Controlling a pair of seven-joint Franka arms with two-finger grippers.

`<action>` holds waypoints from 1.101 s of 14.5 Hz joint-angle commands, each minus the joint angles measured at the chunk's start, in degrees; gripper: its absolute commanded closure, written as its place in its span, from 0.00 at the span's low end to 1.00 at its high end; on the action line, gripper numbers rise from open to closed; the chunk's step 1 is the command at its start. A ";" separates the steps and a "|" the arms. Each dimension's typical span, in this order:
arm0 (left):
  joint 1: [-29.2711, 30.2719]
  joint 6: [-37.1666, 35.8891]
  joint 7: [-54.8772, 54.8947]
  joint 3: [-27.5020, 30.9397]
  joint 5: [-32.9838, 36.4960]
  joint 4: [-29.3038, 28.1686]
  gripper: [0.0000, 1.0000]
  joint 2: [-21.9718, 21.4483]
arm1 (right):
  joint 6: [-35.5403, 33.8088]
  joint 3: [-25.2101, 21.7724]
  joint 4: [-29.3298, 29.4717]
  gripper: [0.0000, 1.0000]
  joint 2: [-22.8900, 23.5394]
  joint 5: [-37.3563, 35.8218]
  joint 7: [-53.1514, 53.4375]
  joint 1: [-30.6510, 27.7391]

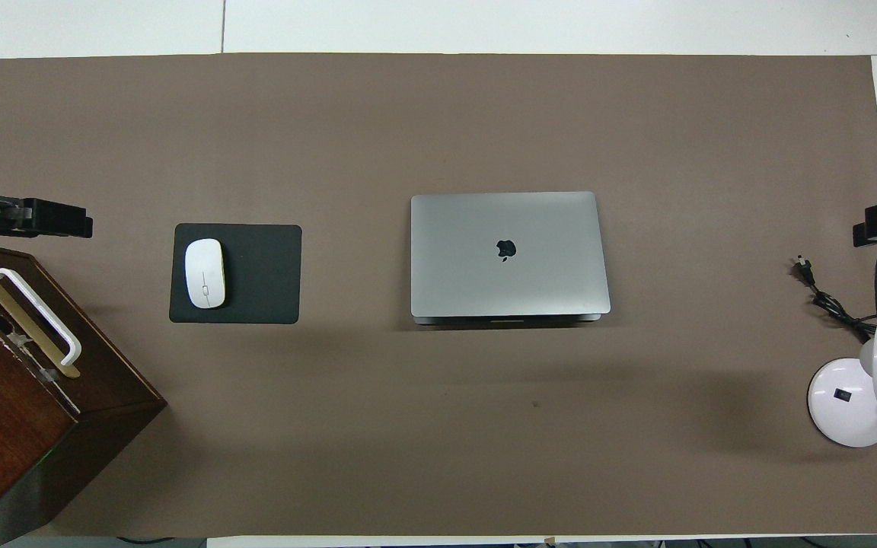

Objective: Close laptop with both arms

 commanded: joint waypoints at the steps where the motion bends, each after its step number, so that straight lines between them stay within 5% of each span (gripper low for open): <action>1: 0.58 -0.46 -0.84 -0.63 1.18 0.06 0.00 0.88 | -0.53 0.23 -0.39 0.00 -0.67 0.67 -1.93 -0.44; 16: 0.93 -1.52 -0.84 -0.63 -0.14 3.92 0.00 2.90 | 2.20 0.05 -3.20 0.00 -1.64 1.29 -1.93 0.70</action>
